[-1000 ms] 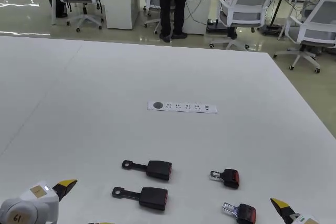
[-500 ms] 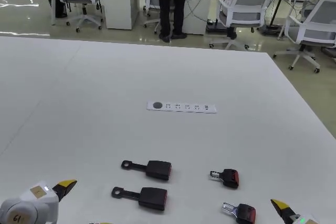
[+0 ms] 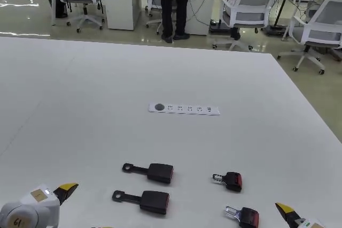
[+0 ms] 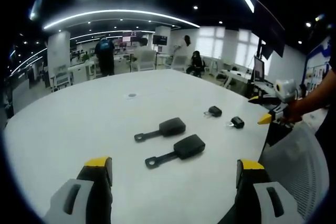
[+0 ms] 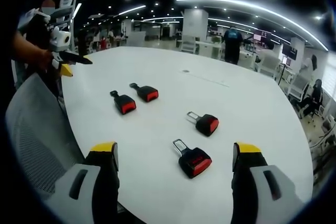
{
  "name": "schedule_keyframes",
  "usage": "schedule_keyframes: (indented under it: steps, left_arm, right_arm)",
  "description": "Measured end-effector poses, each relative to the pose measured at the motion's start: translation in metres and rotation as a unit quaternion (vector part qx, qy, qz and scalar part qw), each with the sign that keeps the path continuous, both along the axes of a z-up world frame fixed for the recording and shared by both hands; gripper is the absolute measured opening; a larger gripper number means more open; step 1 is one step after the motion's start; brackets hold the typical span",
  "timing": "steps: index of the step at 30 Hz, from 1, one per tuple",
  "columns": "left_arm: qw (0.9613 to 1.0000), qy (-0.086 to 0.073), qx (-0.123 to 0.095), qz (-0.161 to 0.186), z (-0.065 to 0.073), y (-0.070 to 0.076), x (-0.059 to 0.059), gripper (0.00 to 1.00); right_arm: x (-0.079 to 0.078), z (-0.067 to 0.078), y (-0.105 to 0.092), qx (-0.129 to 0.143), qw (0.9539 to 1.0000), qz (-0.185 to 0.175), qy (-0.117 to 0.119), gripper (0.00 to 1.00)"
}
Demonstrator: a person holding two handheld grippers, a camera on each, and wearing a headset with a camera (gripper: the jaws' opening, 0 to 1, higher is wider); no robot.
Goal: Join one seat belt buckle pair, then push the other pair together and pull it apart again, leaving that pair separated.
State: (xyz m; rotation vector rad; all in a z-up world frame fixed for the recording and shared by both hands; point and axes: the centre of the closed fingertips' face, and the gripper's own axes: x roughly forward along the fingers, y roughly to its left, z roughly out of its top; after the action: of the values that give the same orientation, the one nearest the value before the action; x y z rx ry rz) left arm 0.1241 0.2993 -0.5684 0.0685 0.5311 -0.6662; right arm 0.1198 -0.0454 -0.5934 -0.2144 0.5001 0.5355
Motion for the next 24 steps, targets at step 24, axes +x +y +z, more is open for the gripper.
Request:
schedule_keyframes:
  steps: [24]
  left_arm:
    - [0.9997,0.006,0.007,-0.021,0.001,-0.017,0.006,1.0]
  right_arm:
    - [0.0,-0.004,-0.005,0.0,0.9999,0.007,0.011,0.89]
